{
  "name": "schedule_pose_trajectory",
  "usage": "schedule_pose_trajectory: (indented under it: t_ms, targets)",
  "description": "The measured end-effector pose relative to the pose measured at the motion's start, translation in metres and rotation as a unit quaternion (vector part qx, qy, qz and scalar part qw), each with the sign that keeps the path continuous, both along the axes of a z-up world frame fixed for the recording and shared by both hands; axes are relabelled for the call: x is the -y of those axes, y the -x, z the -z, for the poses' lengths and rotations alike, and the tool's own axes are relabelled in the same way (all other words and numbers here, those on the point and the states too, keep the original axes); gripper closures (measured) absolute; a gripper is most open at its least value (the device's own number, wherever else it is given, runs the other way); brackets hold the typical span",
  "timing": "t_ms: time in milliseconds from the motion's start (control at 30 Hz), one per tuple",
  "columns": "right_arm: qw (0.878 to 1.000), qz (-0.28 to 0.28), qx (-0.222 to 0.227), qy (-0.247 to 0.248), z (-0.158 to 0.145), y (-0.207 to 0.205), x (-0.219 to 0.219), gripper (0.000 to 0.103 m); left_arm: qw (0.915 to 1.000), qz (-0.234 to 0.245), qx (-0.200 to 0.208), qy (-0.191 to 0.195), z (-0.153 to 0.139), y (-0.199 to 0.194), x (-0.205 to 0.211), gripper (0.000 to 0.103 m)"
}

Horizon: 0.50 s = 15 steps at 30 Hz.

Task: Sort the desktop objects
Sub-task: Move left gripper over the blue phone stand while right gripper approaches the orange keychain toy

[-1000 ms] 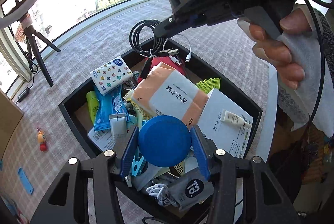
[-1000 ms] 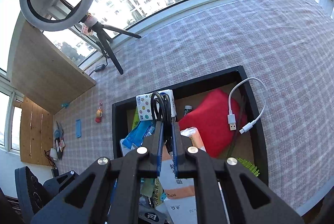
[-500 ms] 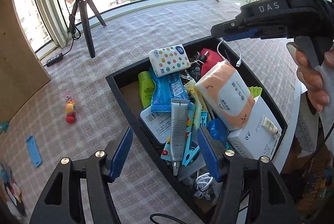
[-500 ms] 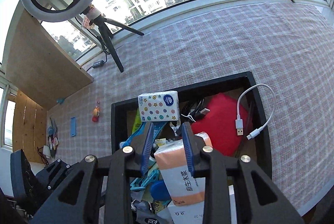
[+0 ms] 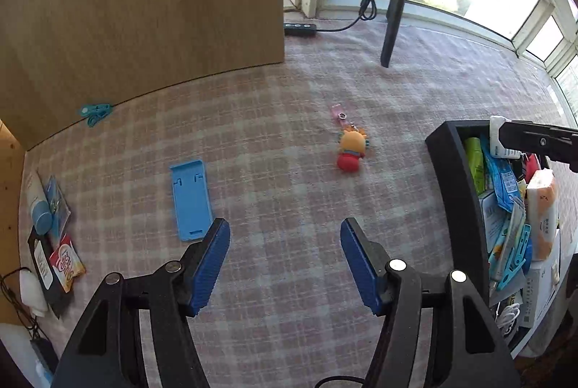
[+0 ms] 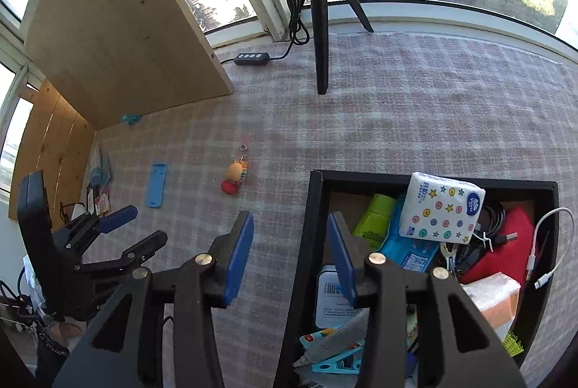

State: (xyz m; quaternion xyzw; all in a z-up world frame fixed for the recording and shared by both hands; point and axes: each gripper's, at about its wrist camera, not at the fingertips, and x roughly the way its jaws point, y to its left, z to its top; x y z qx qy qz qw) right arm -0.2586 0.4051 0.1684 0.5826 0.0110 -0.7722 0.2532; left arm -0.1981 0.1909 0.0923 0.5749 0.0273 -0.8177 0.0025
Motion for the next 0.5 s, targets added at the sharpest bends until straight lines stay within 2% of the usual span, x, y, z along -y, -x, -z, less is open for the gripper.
schedule_pose_trajectory:
  t_ms: [67,167,267,500]
  targets:
    - [1.0,-0.018,0.006,-0.012,0.012,0.002,0.028,0.055,0.9995,-0.029,0.009,0.0,0.01,0.006,0.024,0.042]
    - [0.999,-0.03,0.019,-0.028,0.033,0.006,0.065,0.054,0.9974,-0.068,0.022,0.001,0.025,0.014,0.054,0.042]
    - [0.998,-0.03,0.041,-0.038,0.057,0.013,0.092,0.054,0.9943,-0.094,0.042,-0.028,0.041,0.022,0.076,0.041]
    - [0.997,0.003,0.068,-0.047,0.095,0.031,0.111,0.054,0.9918,-0.112,0.054,-0.027,0.06,0.033,0.086,0.041]
